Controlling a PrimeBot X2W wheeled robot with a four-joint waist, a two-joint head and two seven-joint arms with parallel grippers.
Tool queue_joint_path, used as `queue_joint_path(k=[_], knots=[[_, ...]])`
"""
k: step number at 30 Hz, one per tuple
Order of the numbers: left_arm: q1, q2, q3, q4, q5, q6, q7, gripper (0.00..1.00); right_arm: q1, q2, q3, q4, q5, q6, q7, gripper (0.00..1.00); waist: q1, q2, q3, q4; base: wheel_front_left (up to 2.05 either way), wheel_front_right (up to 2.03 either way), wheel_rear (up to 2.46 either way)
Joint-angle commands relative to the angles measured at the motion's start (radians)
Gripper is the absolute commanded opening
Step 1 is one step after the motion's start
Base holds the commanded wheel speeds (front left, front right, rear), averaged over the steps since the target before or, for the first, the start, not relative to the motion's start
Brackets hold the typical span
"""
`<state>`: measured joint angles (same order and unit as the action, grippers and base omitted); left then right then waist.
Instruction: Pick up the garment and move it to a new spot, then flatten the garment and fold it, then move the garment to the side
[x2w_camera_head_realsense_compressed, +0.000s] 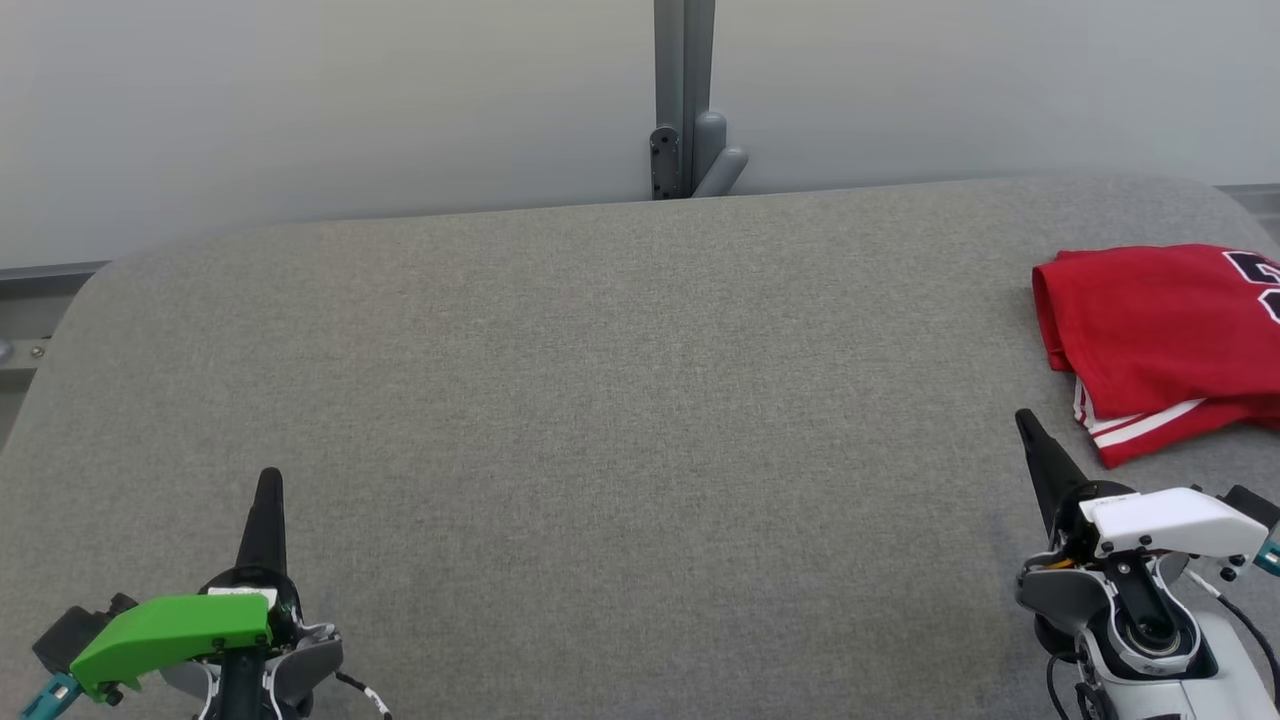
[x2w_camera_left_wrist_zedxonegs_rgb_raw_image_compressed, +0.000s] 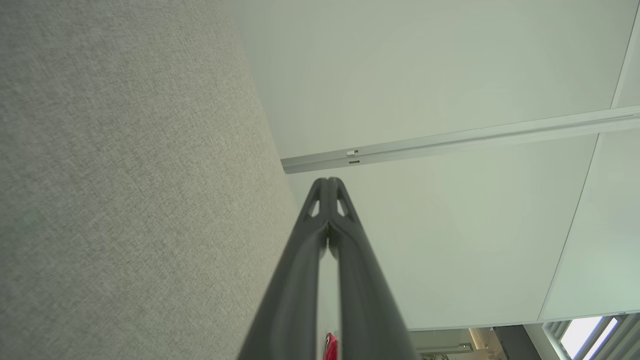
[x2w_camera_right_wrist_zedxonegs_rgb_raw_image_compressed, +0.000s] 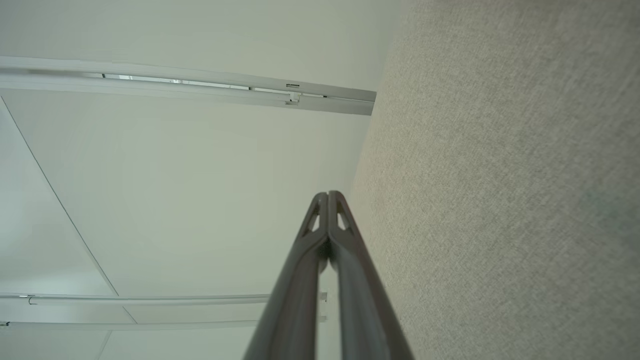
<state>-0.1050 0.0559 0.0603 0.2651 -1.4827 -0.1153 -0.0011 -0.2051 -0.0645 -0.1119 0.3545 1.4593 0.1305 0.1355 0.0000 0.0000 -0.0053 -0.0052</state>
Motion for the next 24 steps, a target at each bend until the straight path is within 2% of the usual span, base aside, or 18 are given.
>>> queue_joint_path(k=[1,19,24], knots=[[-0.023,0.002,0.006,0.001,-0.017,-0.007,0.005,0.00,-0.018,0.000,-0.005,0.002,0.018,0.000,0.008,0.00,0.0000,0.0000,0.001,0.000,0.00,0.00,0.00],[-0.054,0.000,0.030,0.022,-0.138,-0.019,0.035,0.00,-0.052,0.006,-0.029,0.038,0.146,0.000,0.052,0.00,0.0000,0.0000,0.015,0.006,0.00,0.00,0.00],[-0.052,-0.001,0.030,0.021,-0.133,-0.019,0.035,0.00,-0.050,0.007,-0.029,0.037,0.141,0.000,0.051,0.00,0.0000,0.0000,0.015,0.006,0.00,0.00,0.00]])
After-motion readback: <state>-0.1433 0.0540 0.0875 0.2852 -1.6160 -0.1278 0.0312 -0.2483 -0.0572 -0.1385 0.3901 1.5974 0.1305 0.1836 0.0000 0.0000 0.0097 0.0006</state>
